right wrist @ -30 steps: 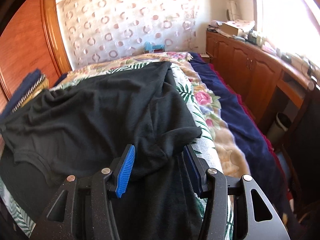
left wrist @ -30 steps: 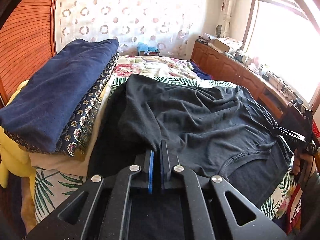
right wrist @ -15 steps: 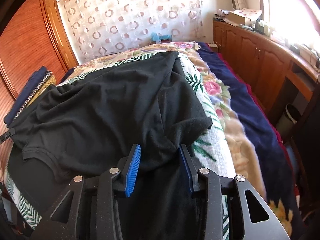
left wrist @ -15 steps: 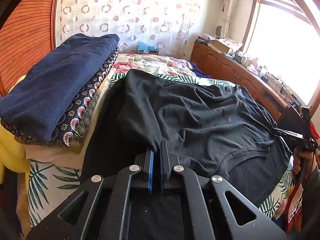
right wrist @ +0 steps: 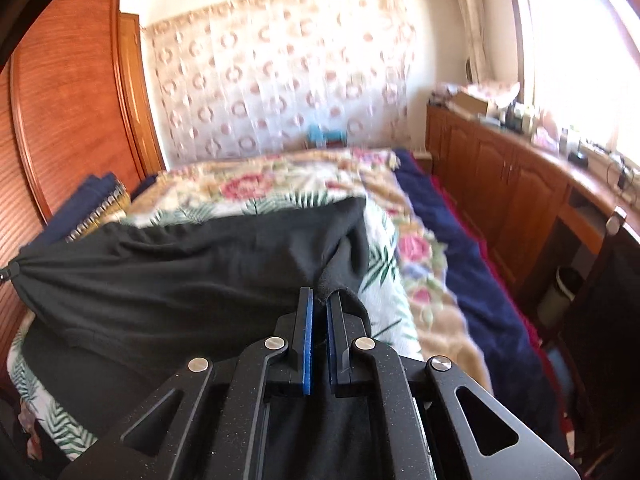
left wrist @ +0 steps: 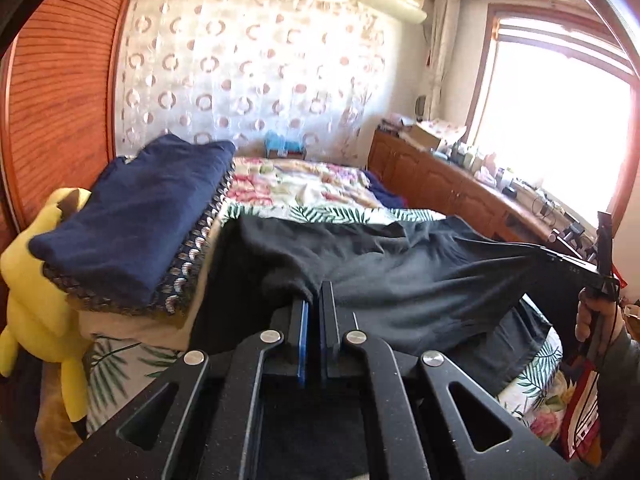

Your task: Fold small clothes

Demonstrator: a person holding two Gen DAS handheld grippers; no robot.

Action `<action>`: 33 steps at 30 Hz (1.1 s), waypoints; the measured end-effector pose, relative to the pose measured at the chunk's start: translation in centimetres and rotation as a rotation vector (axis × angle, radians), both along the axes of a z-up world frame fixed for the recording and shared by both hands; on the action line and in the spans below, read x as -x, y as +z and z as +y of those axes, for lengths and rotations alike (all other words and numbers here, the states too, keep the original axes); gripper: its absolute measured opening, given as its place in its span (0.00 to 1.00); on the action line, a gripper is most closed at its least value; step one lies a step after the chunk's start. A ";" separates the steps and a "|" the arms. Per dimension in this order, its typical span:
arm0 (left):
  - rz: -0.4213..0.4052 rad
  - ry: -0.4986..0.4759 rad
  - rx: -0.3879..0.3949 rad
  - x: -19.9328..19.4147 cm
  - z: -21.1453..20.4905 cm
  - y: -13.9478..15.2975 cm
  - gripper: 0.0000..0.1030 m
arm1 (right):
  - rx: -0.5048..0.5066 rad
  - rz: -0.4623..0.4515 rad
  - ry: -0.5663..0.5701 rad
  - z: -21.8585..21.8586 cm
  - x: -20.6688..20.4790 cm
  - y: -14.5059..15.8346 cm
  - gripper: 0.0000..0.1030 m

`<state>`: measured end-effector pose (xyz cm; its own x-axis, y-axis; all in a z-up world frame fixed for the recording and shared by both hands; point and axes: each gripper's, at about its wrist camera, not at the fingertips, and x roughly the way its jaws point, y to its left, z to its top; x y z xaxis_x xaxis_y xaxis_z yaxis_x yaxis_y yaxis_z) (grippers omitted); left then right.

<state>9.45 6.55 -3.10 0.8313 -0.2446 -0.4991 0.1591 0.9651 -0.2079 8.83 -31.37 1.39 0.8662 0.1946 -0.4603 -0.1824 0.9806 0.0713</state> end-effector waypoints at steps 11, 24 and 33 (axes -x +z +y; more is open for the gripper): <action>0.098 0.034 0.035 2.8 2.2 -3.9 0.05 | 0.020 -0.016 0.031 -1.8 5.8 -0.7 0.05; 0.199 0.050 -0.042 2.8 0.9 -8.0 0.05 | 0.063 0.155 0.028 -1.7 3.6 -5.5 0.05; 0.207 0.060 -0.061 3.1 1.0 -8.1 0.05 | 0.064 0.143 0.024 -1.2 3.9 -3.9 0.09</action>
